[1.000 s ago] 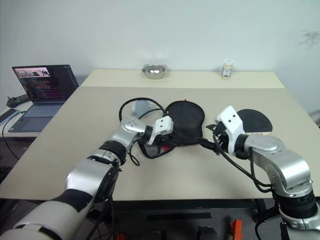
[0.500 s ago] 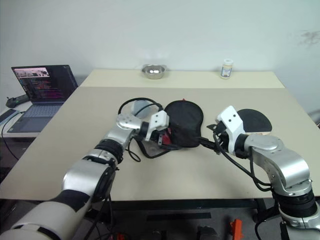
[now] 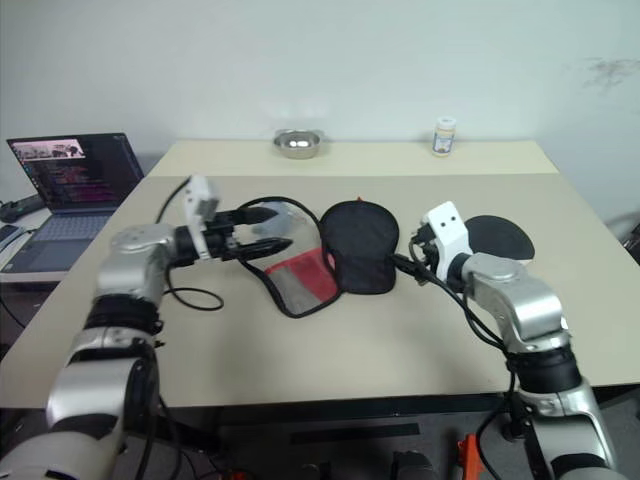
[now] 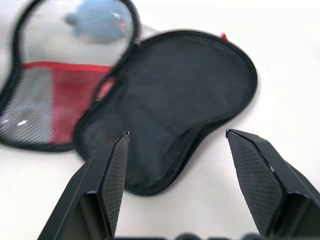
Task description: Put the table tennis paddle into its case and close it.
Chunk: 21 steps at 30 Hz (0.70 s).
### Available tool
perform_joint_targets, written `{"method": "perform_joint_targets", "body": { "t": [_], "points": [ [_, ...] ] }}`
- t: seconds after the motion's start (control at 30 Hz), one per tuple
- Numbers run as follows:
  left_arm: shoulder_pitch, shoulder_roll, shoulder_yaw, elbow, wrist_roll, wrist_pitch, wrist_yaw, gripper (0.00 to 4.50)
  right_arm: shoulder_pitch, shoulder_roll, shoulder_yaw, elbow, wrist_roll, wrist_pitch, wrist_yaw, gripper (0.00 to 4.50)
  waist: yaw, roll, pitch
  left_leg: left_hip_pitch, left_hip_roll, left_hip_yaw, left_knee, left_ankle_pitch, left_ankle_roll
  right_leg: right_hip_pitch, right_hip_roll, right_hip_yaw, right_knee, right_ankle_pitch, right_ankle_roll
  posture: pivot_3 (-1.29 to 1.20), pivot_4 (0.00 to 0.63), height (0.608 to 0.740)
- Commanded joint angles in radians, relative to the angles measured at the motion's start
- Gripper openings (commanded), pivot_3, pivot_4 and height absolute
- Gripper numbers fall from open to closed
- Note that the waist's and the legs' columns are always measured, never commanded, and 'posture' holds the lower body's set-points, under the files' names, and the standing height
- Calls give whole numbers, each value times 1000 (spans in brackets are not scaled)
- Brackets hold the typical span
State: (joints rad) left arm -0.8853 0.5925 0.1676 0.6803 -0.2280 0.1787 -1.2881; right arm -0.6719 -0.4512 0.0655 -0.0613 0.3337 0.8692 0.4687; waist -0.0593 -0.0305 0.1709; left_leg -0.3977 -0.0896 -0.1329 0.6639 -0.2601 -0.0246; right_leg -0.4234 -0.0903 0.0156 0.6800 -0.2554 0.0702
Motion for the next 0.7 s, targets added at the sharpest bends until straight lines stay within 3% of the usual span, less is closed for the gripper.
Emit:
{"method": "perform_joint_targets", "body": {
  "t": [0.03, 0.13, 0.43, 0.7],
  "points": [
    [36, 30, 28, -144, -49, 63, 49, 4500, -53, 37, 4, 84, -35, -79, -13, 3710, 3, 0, 0, 0, 0, 0, 0, 0, -1, 0, 0, 0, 0, 0, 0, 0, 150, 740],
    [89, 56, 43, -230, -78, 107, 79, 4500, -111, 112, 6, 239, -61, -140, -27, 4489, 6, 0, 0, 0, -1, 0, 0, 0, -1, 0, 0, 0, 0, 0, 0, 0, 150, 740],
    [127, 106, 49, -289, -111, 136, 128, 4500, -258, 246, -6, 710, -165, -376, -98, 4489, 3, 0, 0, 0, -1, 0, -1, 1, -2, 0, -1, 1, -1, 0, -1, 0, 150, 740],
    [141, 116, 49, -293, -117, 127, 142, 4500, -267, 286, -2, 812, -221, -469, -106, 4489, -1, 0, 0, 0, 0, 1, -1, 1, -2, -1, 0, 1, 0, 0, -1, 0, 150, 740]
  ]
}}
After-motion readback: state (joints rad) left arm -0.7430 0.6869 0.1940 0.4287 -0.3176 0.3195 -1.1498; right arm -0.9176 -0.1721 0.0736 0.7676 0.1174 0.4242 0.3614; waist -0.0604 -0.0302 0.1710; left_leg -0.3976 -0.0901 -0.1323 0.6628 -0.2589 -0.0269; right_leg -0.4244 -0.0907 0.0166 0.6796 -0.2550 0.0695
